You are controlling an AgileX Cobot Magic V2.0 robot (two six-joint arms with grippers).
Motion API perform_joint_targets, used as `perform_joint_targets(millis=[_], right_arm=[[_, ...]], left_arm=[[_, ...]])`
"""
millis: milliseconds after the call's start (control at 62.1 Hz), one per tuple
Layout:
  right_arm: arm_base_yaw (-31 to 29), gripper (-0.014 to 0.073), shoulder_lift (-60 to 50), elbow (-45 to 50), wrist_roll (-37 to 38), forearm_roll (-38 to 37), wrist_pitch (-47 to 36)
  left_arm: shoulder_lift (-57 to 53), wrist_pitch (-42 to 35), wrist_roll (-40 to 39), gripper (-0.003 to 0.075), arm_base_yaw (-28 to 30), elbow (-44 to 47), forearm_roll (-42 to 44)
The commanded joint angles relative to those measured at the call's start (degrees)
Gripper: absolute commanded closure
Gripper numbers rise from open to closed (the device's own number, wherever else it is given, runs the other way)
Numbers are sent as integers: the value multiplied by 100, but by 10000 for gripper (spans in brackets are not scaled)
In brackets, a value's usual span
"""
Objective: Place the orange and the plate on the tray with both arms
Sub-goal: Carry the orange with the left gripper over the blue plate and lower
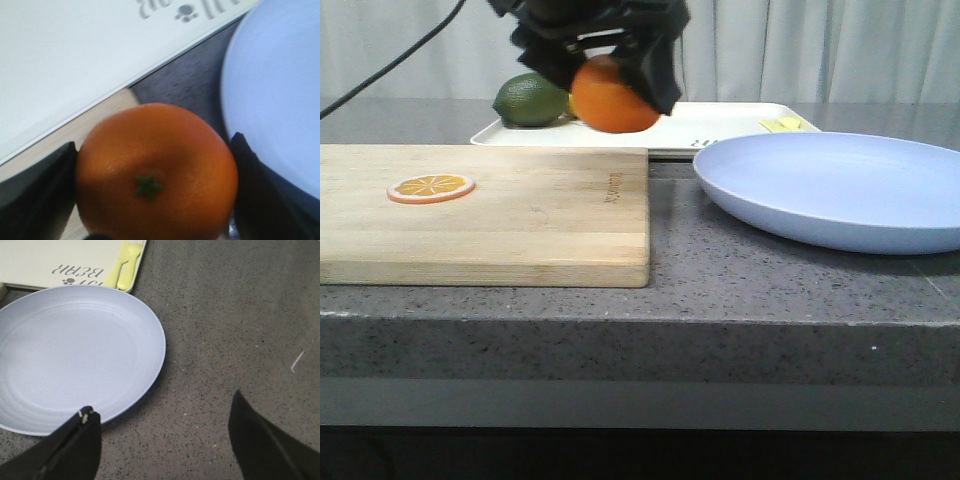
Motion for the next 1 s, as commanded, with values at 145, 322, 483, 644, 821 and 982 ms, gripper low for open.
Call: perform_joint_targets(millis=[145, 322, 483, 644, 821, 982], right_arm=[[7, 50, 56, -175, -66, -16, -375], [7, 50, 56, -175, -66, -16, -375], [7, 50, 56, -175, -66, -16, -375], [7, 50, 56, -175, -66, -16, -375], [7, 50, 56, -175, -66, -16, -375], [7, 50, 56, -175, -66, -16, -375]], left_arm=[[261, -239, 49, 278, -724, -970, -5], [814, -239, 49, 278, -1095, -1579, -5], [1208, -274, 49, 278, -1265, -1969, -5], [1478, -264, 49, 278, -1327, -2233, -16], [1535, -227, 49, 271, -1327, -2230, -26], [1535, -180, 49, 146, -1340, -2230, -37]])
